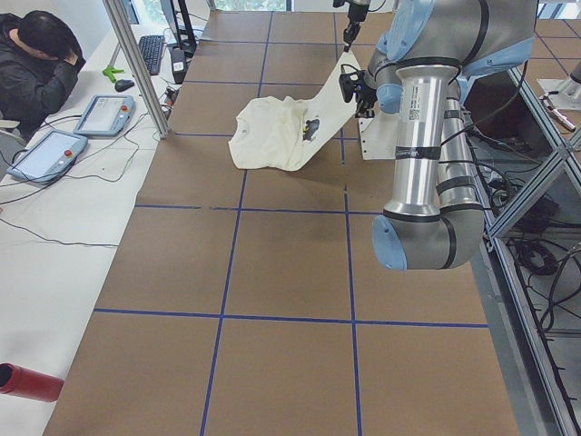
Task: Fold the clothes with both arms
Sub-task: 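Lift the hem with both grippers and fold it toward the collar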
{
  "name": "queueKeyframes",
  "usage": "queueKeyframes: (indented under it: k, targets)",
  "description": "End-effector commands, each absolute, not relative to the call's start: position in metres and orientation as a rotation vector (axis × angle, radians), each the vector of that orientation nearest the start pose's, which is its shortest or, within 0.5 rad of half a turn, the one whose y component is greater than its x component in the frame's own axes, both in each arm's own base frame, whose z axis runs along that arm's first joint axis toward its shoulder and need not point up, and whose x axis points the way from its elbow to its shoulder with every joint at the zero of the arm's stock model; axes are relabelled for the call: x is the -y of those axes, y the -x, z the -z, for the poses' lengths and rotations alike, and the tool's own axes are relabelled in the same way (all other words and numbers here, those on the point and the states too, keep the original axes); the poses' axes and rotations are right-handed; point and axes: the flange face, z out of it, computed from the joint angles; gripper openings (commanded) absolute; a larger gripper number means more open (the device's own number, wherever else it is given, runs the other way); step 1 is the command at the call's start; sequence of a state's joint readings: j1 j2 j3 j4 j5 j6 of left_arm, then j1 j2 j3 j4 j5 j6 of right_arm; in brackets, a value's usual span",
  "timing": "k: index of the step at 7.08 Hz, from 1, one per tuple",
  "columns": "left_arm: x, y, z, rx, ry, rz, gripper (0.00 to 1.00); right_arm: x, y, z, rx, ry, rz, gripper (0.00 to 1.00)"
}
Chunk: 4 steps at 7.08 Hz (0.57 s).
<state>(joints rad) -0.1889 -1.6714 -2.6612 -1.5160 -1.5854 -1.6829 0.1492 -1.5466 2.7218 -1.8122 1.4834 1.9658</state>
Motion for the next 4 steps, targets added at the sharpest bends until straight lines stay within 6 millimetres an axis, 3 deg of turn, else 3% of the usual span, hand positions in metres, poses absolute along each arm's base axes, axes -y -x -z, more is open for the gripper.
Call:
queueKeyframes:
  k: [1, 2, 3, 4]
  targets:
    - [0.259, -0.299, -0.16, -1.097, -0.219, 0.205, 0.0, 0.239, 0.261, -0.196, 0.964, 0.009, -0.538, 0.0]
    - [0.31, -0.309, -0.158, -1.034, -0.287, 0.209, 0.0, 0.287, 0.281, -0.201, 0.93, -0.029, -0.581, 0.0]
    - [0.352, -0.317, -0.17, -0.964, -0.327, 0.203, 0.0, 0.337, 0.309, -0.198, 0.896, -0.076, -0.604, 0.0]
    - [0.399, -0.322, -0.172, -0.907, -0.382, 0.202, 0.0, 0.383, 0.322, -0.208, 0.845, -0.105, -0.622, 0.0]
